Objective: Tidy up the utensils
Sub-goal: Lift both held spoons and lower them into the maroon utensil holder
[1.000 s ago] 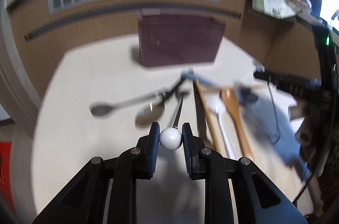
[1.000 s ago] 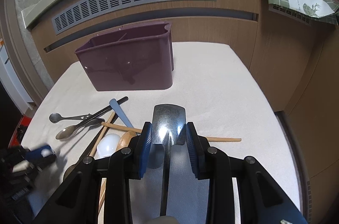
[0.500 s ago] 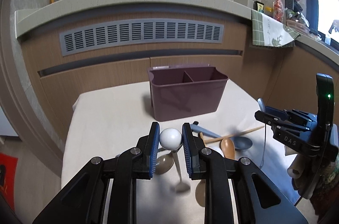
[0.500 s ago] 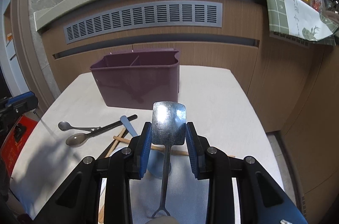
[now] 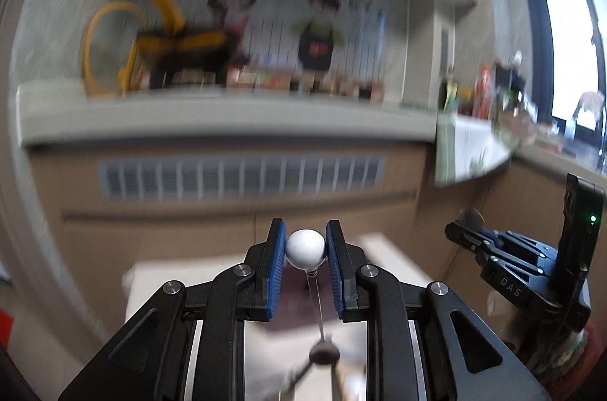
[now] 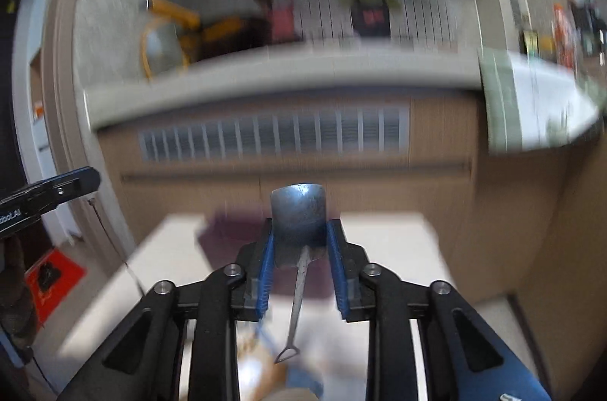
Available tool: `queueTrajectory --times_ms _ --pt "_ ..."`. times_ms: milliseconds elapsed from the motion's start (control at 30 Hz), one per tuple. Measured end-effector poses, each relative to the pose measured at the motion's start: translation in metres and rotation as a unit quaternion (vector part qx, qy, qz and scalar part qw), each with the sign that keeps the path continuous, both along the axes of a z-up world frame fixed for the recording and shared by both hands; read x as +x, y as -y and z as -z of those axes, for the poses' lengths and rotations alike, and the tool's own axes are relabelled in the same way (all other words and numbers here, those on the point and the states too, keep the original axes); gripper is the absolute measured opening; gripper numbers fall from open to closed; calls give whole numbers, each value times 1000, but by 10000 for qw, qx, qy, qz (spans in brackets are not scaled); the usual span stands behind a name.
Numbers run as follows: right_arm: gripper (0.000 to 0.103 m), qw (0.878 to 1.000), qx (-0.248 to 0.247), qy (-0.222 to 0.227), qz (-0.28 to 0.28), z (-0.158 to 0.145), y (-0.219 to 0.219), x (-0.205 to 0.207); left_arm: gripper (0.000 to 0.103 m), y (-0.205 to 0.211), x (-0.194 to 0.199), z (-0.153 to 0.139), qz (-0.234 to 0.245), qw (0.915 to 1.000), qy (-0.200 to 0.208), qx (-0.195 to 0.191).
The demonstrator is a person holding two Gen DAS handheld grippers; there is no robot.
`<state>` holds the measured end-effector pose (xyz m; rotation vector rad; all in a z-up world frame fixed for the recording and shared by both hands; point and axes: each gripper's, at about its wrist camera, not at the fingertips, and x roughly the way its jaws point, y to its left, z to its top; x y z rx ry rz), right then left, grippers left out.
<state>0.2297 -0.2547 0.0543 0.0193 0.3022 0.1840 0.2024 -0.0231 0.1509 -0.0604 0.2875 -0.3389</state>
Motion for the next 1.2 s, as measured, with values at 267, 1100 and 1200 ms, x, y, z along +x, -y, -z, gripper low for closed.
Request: queueTrajectory --times_ms 267,1100,1200 --pt "5 9986 -176 463 -195 -73 -9 58 22 6 71 -20 -7 9997 172 -185" --pt "27 9554 -906 -2803 -208 148 64 61 23 -9 43 68 374 9946 -894 -383" --pt "24 9505 -914 -2962 -208 160 64 81 22 -9 38 71 307 9940 -988 -355"
